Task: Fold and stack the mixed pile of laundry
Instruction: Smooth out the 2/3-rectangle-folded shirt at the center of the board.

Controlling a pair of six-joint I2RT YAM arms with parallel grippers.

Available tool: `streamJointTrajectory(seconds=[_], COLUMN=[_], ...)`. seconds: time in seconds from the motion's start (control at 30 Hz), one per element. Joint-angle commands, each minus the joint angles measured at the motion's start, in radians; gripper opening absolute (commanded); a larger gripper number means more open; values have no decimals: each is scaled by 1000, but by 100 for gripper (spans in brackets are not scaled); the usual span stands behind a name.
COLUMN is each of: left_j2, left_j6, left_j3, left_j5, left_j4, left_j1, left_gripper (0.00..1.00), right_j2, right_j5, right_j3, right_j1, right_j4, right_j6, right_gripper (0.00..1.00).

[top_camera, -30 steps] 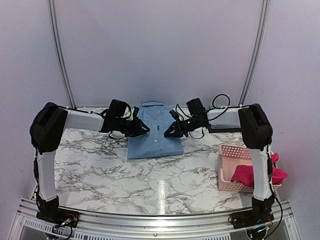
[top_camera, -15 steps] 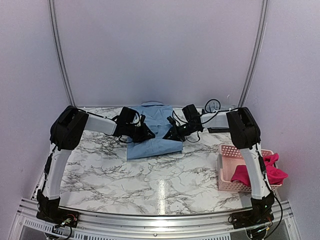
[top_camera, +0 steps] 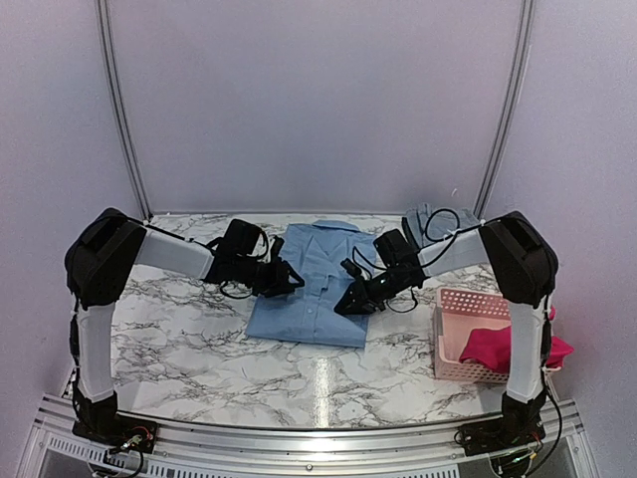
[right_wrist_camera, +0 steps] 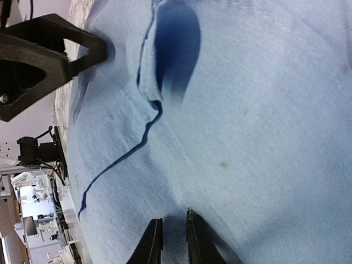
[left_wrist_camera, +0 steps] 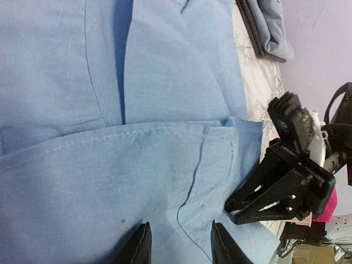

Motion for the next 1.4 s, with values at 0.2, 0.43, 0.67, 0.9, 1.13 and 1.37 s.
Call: streamJointTrajectory(seconds=[0.2, 0.43, 0.67, 0.9, 1.13, 1.37], left_j2=[-172, -158, -147, -124, -121, -188], left_j6=[2, -8, -19, -19, -7, 13], left_j3=[-36, -46, -37, -51, -59, -136], left_j5=[-17, -20, -17, -4, 15, 64], left_j4=[-7, 10, 26, 37, 38, 41], left_j1=[26, 27, 30, 28, 28, 11], left_gripper=[40, 40, 41, 41, 41, 41], right_j2=[6, 121, 175, 195, 244, 213], right_j5=[84, 83, 96, 63, 55, 75], right_j3=[167, 277, 324, 374, 450, 502], right_j1=[-11, -12, -11, -15, -30, -99], right_j4=[-74, -102, -126, -31, 51, 34], right_j6=[-17, -11, -1, 74, 152, 152], right_gripper=[12, 5, 0, 0, 3, 18])
